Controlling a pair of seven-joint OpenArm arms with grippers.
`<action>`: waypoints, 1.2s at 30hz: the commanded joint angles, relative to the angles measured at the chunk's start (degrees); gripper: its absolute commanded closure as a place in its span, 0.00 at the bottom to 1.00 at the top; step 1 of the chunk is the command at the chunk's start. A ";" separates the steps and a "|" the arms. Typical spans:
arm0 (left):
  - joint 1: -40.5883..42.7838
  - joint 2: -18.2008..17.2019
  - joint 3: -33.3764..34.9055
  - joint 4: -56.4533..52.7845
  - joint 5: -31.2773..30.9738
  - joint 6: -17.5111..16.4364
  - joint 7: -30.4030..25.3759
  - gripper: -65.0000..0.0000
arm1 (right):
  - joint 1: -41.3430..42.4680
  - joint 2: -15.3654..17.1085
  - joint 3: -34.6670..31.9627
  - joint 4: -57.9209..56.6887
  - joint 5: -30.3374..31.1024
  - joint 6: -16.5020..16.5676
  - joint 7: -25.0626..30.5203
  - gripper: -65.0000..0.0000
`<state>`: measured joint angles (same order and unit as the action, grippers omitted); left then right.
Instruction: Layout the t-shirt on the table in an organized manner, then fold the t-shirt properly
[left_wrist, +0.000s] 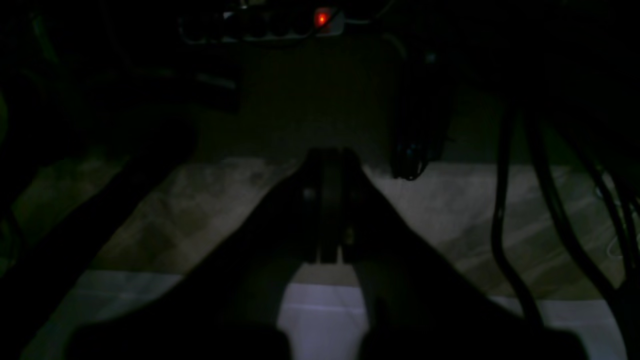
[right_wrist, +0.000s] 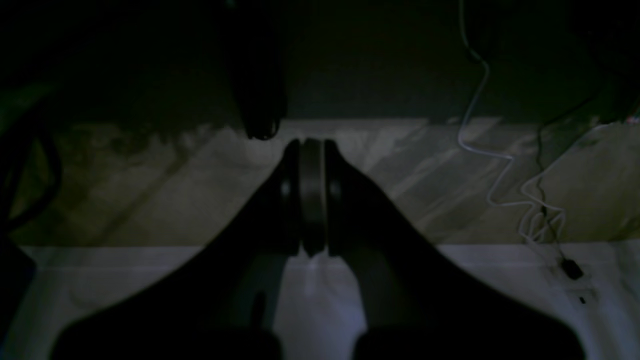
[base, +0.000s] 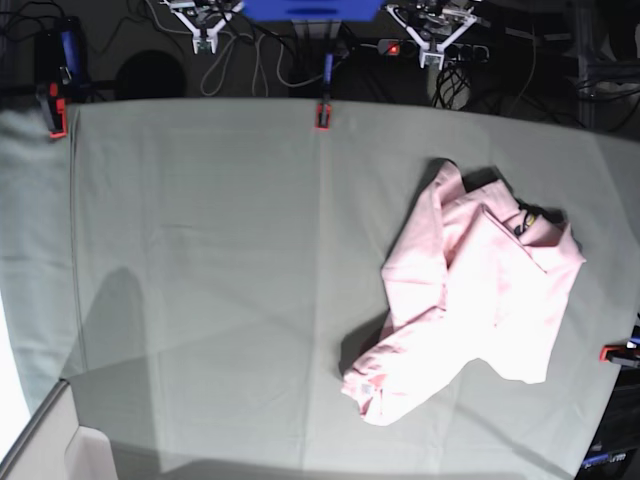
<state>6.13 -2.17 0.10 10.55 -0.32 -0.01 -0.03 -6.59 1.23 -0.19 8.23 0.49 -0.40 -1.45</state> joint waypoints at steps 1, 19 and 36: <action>0.15 -0.15 -0.05 0.05 -0.08 0.23 -0.36 1.00 | -0.31 0.04 -0.12 -0.01 0.26 0.71 0.09 1.00; 2.09 0.28 -0.05 0.49 -0.17 0.23 -0.01 1.00 | -0.22 2.06 -0.21 -0.01 -0.01 0.62 -0.26 1.00; 2.00 0.20 -0.05 0.49 -0.17 0.23 -0.01 1.00 | -0.22 1.71 0.23 -0.01 -0.01 0.62 0.18 1.00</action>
<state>7.77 -1.85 0.10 10.98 -0.34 -0.01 -0.01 -6.55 2.76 -0.08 8.21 0.47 -0.21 -1.43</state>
